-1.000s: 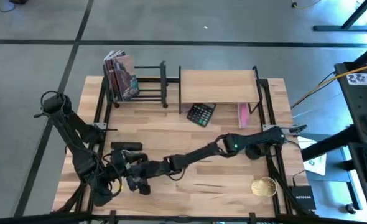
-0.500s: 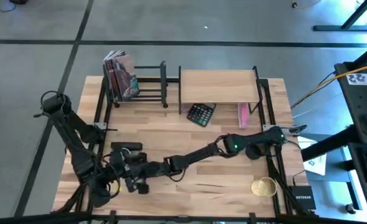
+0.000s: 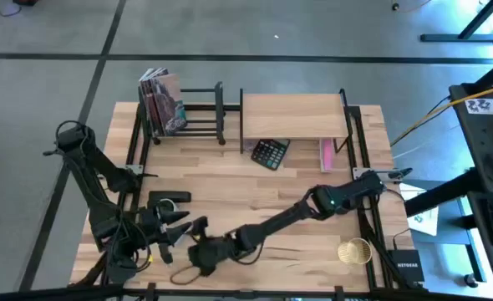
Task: Stock shelves
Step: Remove the pink stapler from under the shelf
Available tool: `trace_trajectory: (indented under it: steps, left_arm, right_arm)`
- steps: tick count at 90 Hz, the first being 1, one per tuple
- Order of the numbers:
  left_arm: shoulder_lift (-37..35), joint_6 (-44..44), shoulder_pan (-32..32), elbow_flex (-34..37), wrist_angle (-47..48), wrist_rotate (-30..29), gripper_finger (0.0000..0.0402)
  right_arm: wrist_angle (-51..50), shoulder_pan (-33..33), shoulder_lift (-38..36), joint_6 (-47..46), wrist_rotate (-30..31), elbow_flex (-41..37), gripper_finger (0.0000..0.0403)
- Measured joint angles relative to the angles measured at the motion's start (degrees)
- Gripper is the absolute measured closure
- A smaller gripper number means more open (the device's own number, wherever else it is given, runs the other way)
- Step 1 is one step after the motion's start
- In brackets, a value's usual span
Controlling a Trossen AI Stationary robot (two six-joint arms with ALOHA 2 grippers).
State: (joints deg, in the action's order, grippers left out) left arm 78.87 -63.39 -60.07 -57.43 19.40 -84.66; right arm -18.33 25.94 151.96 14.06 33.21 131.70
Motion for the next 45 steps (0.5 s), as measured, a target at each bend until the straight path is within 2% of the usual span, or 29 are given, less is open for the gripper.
trace_trajectory:
  steps: [9, 21, 31, 45]
  left_arm:
    - [0.0, 1.07, -0.22, 0.0, -0.21, -0.02, 0.0259]
    - [0.0, 1.73, -0.28, 0.0, -0.56, -0.05, 0.0259]
    - [0.0, 1.98, -0.31, 0.0, -0.55, -0.04, 0.0259]
    - [0.0, 2.77, -0.28, 0.0, -0.53, -0.04, 0.0259]
  right_arm:
    - [-10.27, 0.7, -0.29, -0.67, 10.04, 0.0, 0.0115]
    - [-24.73, 1.09, -0.33, -7.2, 15.41, -0.02, 0.0134]
    - [-36.52, 1.55, -0.34, -14.9, 20.29, -0.07, 0.0147]
    - [-57.25, 2.63, -0.37, -31.25, 29.16, -0.07, 0.0154]
